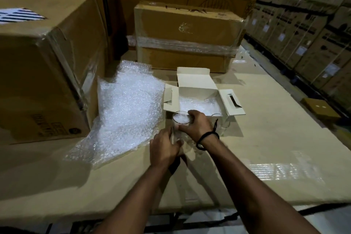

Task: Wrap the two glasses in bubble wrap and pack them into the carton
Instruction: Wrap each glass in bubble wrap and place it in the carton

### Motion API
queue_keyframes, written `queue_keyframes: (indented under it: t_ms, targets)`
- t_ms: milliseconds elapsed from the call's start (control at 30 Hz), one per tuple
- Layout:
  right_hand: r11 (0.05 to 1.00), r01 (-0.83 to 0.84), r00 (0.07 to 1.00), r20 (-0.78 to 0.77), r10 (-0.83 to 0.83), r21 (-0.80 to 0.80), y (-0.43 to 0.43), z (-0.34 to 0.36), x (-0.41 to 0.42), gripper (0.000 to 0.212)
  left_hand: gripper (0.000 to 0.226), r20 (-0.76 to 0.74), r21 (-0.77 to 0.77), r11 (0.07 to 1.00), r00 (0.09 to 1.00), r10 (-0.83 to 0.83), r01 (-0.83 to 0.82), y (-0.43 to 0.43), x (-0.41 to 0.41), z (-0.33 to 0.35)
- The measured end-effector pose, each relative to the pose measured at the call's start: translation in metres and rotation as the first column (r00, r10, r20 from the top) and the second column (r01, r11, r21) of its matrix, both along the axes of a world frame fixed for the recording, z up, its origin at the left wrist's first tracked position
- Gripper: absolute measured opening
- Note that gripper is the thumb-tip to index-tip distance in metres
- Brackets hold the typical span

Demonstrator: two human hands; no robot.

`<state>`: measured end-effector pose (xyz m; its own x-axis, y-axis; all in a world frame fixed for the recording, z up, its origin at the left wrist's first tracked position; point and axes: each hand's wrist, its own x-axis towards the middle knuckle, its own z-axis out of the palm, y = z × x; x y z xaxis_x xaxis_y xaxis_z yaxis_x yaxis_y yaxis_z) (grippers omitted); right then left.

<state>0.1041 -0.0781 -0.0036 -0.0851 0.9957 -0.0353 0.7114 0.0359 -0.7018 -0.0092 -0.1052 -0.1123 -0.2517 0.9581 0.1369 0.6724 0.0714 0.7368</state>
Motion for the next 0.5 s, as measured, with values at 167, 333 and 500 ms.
queue_keyframes:
  t_ms: [167, 333, 500]
  targets:
    - [0.998, 0.066, 0.984, -0.166, -0.065, -0.003, 0.010, 0.006, 0.014, 0.069, 0.061, 0.357, 0.245, 0.947, 0.928, 0.110, -0.206, -0.010, 0.000, 0.012]
    - [0.996, 0.080, 0.873, -0.479, -0.094, -0.050, 0.055, 0.038, 0.045, 0.057, 0.054, 0.299, 0.065, 0.966, 0.928, 0.221, -0.251, 0.022, -0.011, 0.012]
    - [0.960, 0.002, 0.844, -0.515, -0.151, -0.279, 0.124, 0.043, 0.063, 0.034, 0.050, 0.046, -0.034, 0.984, 0.984, 0.173, -0.172, 0.048, -0.007, 0.013]
